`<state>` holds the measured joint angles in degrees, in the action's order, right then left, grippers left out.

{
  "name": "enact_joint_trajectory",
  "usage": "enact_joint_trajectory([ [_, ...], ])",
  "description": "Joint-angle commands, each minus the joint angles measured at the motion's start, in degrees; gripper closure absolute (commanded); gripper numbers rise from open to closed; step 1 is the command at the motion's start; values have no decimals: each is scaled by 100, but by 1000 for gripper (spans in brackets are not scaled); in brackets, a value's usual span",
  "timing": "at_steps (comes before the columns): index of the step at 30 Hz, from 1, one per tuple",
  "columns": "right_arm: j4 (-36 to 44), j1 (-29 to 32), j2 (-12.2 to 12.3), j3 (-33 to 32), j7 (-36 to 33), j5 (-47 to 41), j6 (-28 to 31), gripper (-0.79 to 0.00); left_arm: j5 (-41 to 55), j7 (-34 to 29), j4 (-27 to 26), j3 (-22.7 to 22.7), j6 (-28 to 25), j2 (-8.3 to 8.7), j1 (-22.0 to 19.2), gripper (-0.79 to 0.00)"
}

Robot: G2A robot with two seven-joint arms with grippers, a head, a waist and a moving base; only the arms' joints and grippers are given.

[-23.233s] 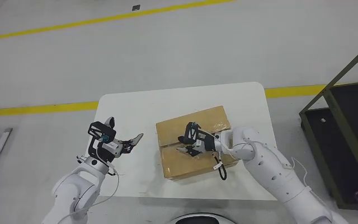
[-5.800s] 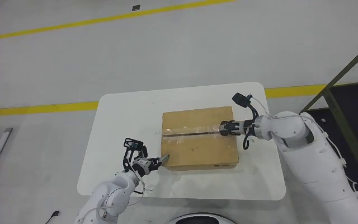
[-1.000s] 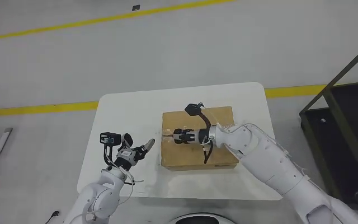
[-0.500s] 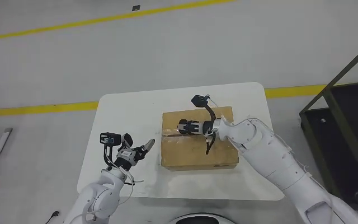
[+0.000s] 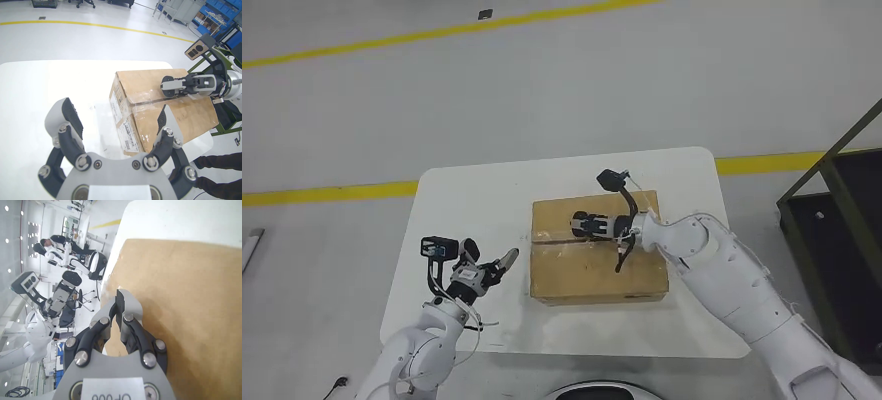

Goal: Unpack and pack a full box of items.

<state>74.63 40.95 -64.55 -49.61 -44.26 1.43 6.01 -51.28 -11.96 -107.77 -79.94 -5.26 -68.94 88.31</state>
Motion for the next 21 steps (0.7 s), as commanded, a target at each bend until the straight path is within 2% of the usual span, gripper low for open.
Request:
enact_joint_trajectory([
  [1,155,174,96,-295,-91,31,-46,0,0,0,0,0,0,0,0,-785],
  [8,527,865,333,-851,-392,406,-301,0,0,0,0,0,0,0,0,-785],
  [15,756,1020,388,-1122,-322,438,-290,0,0,0,0,0,0,0,0,-785],
  [21,1296,1323,551,-1906,-342,402,-382,0,0,0,0,0,0,0,0,-785],
])
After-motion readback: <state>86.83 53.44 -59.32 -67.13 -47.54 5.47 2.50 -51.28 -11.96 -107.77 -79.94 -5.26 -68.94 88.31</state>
